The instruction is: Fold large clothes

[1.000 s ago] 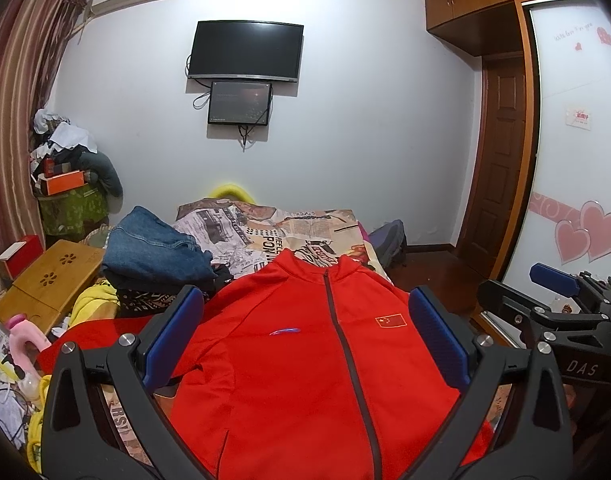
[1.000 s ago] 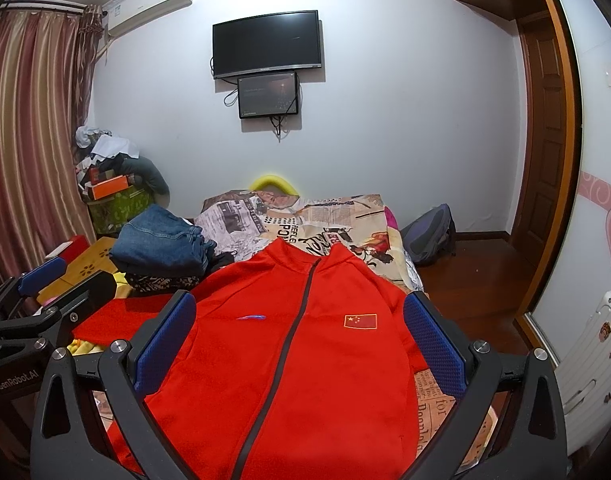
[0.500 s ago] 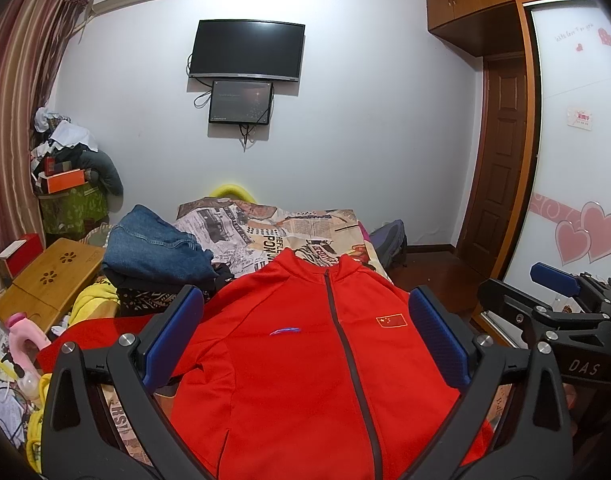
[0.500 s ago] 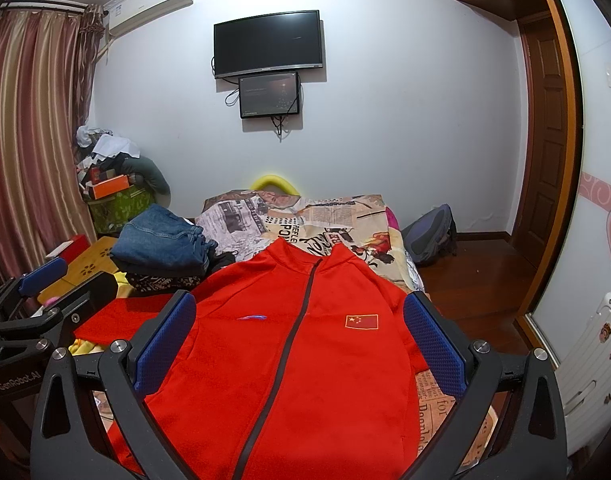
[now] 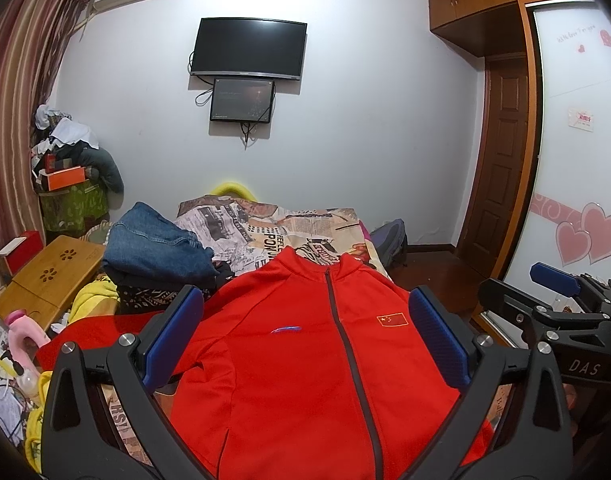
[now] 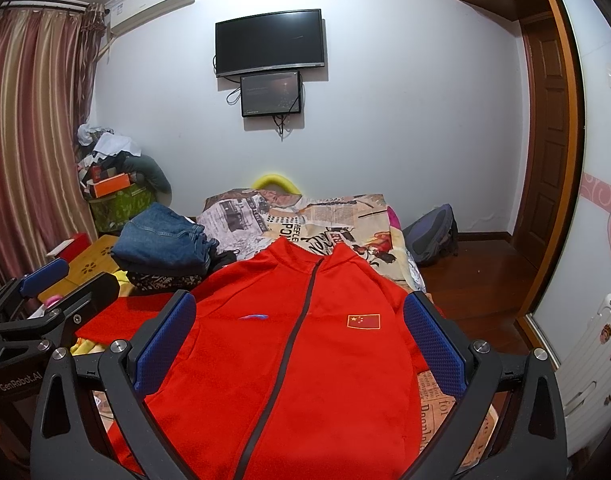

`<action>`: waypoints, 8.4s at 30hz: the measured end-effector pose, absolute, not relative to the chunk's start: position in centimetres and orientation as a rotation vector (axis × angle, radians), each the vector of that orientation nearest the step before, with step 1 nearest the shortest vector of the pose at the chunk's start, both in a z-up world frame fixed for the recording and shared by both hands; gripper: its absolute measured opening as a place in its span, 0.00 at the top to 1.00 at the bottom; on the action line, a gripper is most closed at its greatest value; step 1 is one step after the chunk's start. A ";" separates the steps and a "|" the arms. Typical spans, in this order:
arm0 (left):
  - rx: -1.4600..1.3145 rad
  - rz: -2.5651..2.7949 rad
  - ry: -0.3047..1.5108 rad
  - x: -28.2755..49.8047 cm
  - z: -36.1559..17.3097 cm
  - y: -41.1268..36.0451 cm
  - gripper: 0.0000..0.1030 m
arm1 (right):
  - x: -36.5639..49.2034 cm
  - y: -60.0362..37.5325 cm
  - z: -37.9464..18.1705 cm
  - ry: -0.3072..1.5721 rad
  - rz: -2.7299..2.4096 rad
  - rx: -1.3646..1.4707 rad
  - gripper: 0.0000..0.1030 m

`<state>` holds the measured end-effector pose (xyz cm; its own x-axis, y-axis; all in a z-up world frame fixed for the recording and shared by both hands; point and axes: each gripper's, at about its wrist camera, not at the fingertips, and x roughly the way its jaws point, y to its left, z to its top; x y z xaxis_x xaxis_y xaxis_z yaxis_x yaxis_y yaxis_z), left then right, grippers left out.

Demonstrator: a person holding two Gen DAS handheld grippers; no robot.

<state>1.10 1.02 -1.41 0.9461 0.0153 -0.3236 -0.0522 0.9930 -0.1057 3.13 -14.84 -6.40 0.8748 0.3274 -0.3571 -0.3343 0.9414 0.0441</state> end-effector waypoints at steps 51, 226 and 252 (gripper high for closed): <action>-0.749 0.837 0.684 1.6 -23.3 41.4 0.01 | 16.2 -10.1 -13.3 0.647 0.264 -0.136 0.00; -0.251 0.251 1.062 23.7 -27.2 18.2 0.40 | 28.3 -14.3 -9.9 0.649 0.385 -0.052 0.94; -0.279 0.455 1.060 22.7 -29.6 22.9 0.24 | 24.8 -22.6 -20.5 0.961 0.286 0.087 0.94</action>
